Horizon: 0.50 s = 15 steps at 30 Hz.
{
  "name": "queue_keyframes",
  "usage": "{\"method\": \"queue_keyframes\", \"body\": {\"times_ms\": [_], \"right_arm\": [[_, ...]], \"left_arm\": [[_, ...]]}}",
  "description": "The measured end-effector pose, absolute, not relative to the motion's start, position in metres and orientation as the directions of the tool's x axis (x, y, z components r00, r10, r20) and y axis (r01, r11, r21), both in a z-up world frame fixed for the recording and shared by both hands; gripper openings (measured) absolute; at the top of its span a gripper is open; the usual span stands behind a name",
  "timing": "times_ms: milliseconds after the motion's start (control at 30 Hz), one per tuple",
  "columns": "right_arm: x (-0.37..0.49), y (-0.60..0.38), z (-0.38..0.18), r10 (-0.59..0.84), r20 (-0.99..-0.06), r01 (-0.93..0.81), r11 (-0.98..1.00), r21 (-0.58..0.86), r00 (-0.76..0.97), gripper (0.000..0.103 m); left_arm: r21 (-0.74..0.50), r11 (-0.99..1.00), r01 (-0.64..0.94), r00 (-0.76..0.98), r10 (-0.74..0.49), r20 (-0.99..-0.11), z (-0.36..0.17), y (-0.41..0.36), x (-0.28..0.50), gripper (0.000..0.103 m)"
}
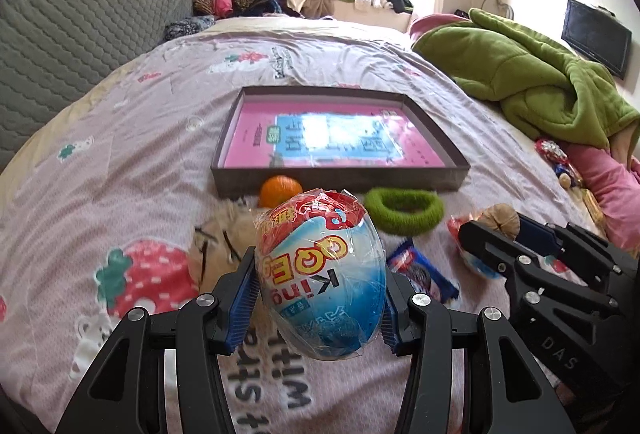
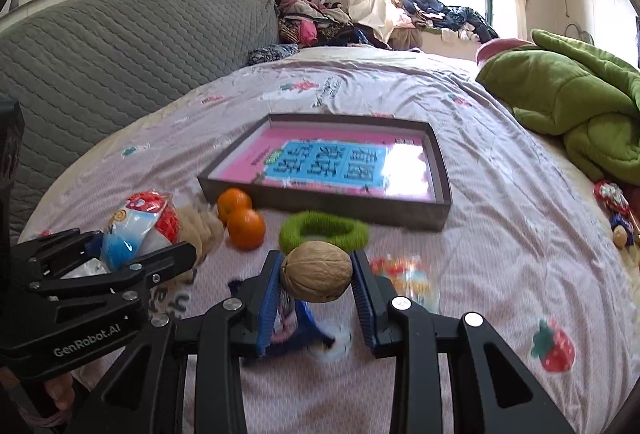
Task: Organize objects
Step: 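Carry the walnut onto the pink book tray and open right tool while left carries egg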
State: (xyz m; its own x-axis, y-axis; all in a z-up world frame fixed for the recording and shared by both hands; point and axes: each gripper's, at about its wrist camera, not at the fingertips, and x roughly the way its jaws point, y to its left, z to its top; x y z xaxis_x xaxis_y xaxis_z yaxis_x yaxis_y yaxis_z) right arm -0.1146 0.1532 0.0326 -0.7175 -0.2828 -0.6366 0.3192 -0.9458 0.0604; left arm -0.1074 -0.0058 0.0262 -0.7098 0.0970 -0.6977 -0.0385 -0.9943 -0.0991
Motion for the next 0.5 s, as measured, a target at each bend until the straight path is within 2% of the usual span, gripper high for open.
{"method": "queue_keyframes", "body": {"times_ms": [500], "right_arm": [[-0.195,0.146,0.059,-0.274,-0.651,0.331,-0.943,0.036,-0.708,0.035]], "left_arm": [[-0.077,-0.996,-0.049,-0.715,0.089,-0.694,0.048,-0.017,-0.188,0.053]]}}
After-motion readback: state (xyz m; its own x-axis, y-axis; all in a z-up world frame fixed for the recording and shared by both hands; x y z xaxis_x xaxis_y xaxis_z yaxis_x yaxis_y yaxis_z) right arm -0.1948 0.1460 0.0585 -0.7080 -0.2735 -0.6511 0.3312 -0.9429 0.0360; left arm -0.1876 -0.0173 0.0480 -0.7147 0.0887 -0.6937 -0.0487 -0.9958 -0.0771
